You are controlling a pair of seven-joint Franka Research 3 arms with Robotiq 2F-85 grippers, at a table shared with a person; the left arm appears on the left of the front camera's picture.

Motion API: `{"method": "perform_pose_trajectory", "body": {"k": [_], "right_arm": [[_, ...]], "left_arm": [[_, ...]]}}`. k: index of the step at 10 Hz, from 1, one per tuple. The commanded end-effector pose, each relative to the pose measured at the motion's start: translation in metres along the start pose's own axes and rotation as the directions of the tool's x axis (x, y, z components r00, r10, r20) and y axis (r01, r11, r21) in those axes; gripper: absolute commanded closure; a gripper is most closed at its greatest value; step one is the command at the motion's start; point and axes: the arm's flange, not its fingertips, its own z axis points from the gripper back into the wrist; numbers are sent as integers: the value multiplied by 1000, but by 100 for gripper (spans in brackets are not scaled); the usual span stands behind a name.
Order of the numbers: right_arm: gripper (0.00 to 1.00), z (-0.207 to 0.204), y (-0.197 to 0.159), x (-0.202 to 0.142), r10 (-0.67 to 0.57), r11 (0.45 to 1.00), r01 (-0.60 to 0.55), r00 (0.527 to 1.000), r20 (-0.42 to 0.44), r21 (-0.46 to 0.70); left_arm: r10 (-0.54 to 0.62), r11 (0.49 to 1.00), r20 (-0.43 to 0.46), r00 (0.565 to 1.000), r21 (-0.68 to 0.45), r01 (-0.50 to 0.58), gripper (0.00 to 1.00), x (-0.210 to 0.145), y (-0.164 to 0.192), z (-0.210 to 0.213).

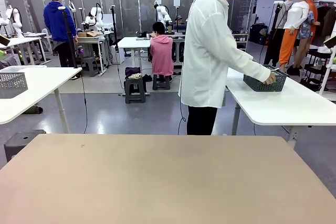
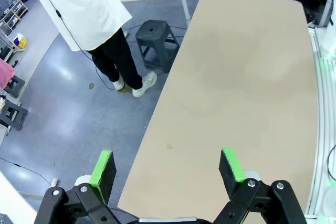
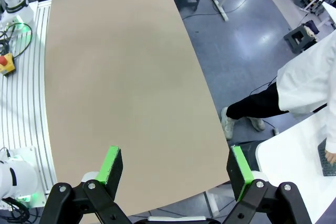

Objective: Fold the towels and place them in the basket.
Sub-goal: When a person lays out a Towel with hook on the table, fold it in half twice.

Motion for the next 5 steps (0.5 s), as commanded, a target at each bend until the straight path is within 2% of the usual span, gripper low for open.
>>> {"method": "perform_pose_trajectory", "body": {"k": [1, 5], "right_arm": [[0, 0, -1, 0, 14, 1000, -14, 1000, 18, 4], [0, 0, 0, 0, -2, 1000, 2, 1000, 1, -1]], "left_arm": [[-1, 1000, 10, 1000, -4, 1, 0, 0, 0, -1], [0, 1000, 0, 1000, 0, 0, 0, 0, 0, 0]]}}
